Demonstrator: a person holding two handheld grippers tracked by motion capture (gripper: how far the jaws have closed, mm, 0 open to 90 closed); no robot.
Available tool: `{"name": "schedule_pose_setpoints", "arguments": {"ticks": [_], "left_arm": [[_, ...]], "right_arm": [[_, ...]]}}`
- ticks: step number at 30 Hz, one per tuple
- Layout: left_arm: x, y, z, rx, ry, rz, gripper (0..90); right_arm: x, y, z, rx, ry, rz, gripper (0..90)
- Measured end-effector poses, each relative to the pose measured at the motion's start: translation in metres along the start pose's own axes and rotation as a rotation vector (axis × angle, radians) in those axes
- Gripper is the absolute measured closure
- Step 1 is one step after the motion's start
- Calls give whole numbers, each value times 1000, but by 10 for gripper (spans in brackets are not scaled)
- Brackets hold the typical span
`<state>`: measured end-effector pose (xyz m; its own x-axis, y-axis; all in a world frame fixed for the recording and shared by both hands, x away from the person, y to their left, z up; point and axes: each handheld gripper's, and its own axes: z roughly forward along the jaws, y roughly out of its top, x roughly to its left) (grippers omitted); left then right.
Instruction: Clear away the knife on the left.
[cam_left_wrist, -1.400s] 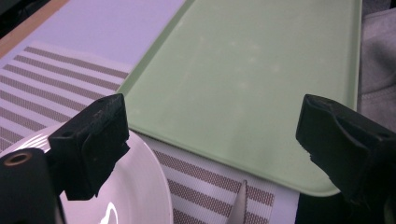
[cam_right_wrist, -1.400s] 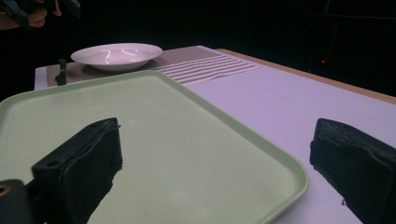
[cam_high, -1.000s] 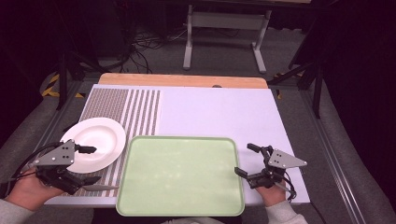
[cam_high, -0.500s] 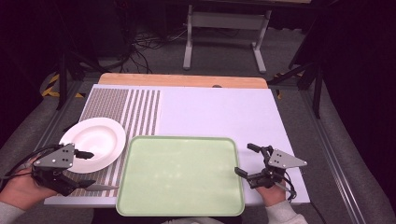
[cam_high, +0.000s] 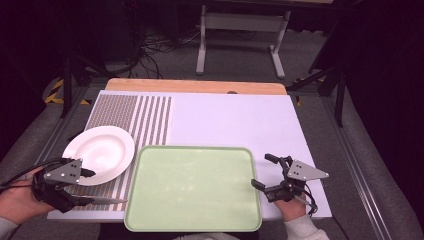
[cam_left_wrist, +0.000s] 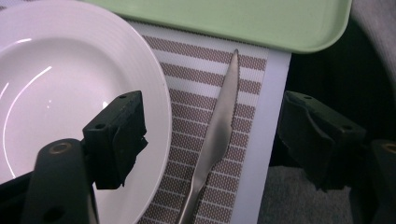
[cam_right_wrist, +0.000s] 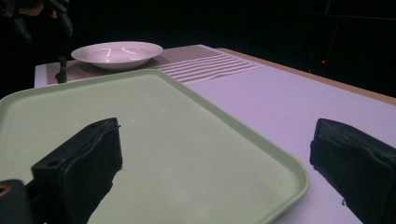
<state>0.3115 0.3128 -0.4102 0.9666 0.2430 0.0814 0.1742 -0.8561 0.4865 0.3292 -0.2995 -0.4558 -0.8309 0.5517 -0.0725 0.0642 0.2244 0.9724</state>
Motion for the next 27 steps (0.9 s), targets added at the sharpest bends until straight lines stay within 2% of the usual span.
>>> {"name": "schedule_pose_setpoints", "arguments": {"ticks": [3, 8, 16, 23, 27], "left_arm": [[0, -1, 1, 55, -15, 0, 256], [1, -5, 4, 105, -52, -3, 272], [2, -9, 9, 171, -80, -2, 305], [6, -14, 15, 260, -82, -4, 347], [8, -16, 20, 302, -82, 19, 386]], "right_arm": [[0, 0, 0, 5, -3, -2, 29], [0, 0, 0, 9, -5, -3, 29], [1, 0, 1, 10, -3, -4, 29], [1, 0, 1, 11, -1, -4, 29], [1, -1, 2, 8, 2, -2, 29]]}}
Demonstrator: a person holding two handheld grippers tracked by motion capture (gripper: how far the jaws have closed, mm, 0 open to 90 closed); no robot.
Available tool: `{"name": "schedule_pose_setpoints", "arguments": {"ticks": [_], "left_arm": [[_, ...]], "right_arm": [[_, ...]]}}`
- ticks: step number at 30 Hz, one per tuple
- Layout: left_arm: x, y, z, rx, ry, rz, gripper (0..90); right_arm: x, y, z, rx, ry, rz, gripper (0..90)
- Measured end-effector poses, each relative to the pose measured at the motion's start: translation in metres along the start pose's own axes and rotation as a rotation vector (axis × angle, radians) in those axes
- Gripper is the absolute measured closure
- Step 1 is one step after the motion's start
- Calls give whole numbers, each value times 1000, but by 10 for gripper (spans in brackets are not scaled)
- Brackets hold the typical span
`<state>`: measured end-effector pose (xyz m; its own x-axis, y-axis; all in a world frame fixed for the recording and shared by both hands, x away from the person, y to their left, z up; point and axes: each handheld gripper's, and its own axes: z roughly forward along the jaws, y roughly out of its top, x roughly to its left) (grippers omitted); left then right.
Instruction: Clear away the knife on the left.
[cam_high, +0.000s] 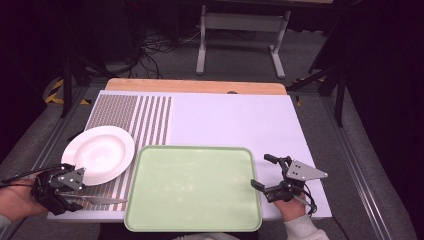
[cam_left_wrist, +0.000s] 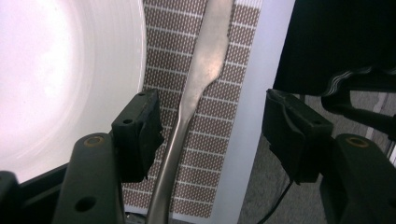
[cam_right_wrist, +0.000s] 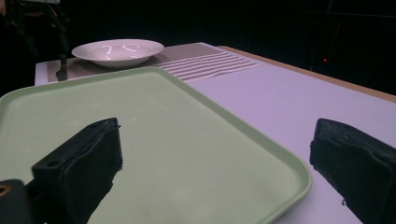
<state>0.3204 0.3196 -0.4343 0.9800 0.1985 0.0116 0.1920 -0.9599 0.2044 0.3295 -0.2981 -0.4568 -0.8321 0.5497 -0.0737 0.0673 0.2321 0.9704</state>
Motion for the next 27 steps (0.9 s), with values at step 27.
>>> {"name": "schedule_pose_setpoints", "arguments": {"ticks": [27], "left_arm": [[14, -6, 21, 188, 43, 76, 603]], "right_arm": [[0, 0, 1, 6, 9, 4, 31]]}}
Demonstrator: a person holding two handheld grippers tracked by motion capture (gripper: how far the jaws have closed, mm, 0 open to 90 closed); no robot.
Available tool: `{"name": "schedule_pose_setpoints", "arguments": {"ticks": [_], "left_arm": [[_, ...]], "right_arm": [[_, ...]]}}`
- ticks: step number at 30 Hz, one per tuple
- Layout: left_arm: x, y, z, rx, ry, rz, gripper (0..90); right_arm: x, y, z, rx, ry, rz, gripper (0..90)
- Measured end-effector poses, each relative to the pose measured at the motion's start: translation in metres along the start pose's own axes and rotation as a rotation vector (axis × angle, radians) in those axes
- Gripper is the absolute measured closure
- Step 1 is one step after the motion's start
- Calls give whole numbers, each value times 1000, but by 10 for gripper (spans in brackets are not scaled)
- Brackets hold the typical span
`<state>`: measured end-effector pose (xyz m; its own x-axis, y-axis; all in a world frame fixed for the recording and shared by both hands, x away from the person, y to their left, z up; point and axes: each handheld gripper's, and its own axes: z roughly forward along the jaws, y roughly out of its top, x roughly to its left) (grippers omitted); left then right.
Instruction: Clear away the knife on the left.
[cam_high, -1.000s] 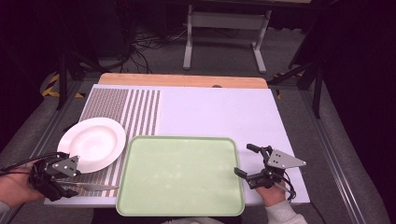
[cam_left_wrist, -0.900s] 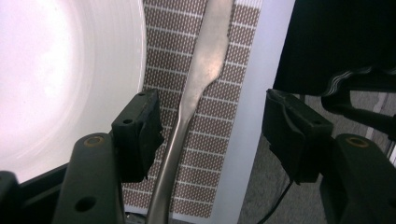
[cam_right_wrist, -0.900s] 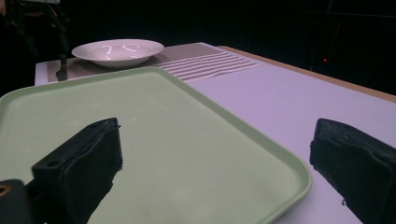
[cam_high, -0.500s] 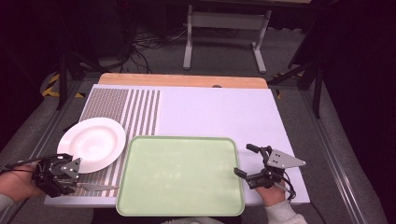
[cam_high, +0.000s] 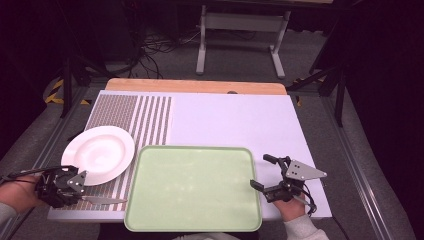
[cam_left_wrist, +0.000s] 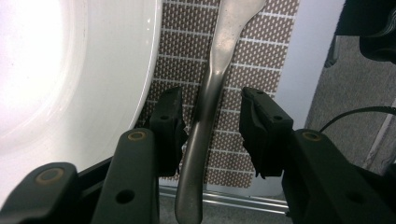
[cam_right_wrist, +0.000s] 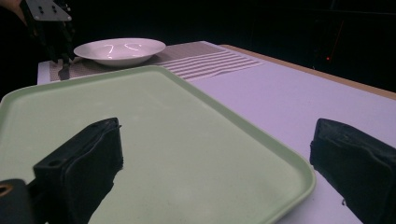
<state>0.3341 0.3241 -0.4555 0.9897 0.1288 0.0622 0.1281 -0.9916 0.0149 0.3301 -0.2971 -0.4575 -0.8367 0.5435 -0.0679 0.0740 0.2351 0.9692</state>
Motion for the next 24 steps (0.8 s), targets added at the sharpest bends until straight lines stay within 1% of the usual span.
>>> {"name": "schedule_pose_setpoints", "arguments": {"ticks": [2, 4, 7, 9, 11, 13, 16, 17, 19, 24], "left_arm": [[2, 1, 2, 5, -6, -8, 603], [3, 1, 3, 9, -12, -2, 611], [5, 3, 5, 14, -20, 23, 642], [5, 4, 5, 25, -14, 53, 685], [3, 5, 5, 34, -2, 108, 749], [1, 7, 5, 47, 8, 133, 761], [-1, 7, 6, 41, 15, 162, 790], [-2, 7, 5, 55, 21, 165, 793], [-3, 7, 6, 44, 22, 169, 797], [-3, 8, 5, 55, 25, 177, 800]], "right_arm": [[0, 0, 0, 0, 1, -2, 31], [0, 0, 0, -1, 1, -2, 31], [0, 0, 0, 0, 2, -3, 31], [0, 0, 0, -1, 6, -3, 31], [0, 0, 0, 1, 5, -4, 31], [0, 0, 0, 1, 6, -3, 31], [0, 0, 0, 0, 7, -3, 31], [0, 0, 0, -1, 8, -3, 32], [0, 0, 0, 0, 8, -1, 31], [0, 0, -1, -1, 8, -2, 32]]}}
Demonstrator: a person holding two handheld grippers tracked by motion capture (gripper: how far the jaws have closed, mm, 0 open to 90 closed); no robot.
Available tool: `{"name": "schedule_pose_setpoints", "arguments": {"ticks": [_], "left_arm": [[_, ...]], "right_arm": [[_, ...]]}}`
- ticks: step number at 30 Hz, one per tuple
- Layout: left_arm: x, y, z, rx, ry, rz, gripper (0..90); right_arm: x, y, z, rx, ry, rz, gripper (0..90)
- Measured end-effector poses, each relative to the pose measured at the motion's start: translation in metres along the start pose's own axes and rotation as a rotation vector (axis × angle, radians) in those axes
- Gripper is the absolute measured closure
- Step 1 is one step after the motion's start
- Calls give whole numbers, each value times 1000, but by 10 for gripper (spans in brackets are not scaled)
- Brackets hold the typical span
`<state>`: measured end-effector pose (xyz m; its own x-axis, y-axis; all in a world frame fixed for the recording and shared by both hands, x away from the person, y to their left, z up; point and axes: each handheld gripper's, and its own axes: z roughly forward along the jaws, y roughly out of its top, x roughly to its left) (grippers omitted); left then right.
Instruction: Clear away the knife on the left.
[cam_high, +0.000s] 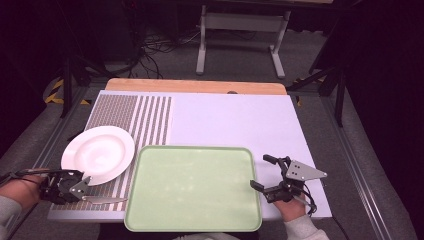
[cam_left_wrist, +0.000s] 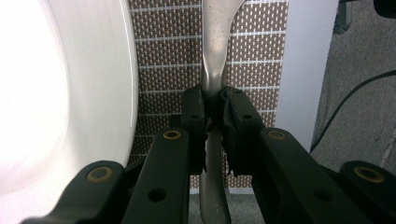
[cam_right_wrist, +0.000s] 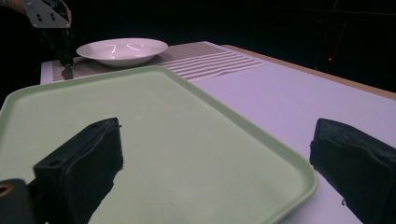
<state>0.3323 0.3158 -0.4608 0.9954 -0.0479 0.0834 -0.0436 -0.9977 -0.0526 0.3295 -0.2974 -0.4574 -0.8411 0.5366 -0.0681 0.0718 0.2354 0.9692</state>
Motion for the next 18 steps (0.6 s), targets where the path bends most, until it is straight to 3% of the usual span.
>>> {"name": "schedule_pose_setpoints", "arguments": {"ticks": [5, 8, 11, 18], "left_arm": [[-1, -1, 1, -16, 2, -3, 802], [-1, 0, -1, 14, 10, 3, 802], [-2, -2, -2, 9, 7, -7, 801], [-2, -8, -17, -42, 38, -67, 802]], "right_arm": [[0, 0, 0, 0, -1, 0, 31], [0, 0, 0, -2, -1, 1, 31], [0, 0, 0, -2, -1, 1, 31], [-1, 0, -1, -7, -6, 0, 31]]}}
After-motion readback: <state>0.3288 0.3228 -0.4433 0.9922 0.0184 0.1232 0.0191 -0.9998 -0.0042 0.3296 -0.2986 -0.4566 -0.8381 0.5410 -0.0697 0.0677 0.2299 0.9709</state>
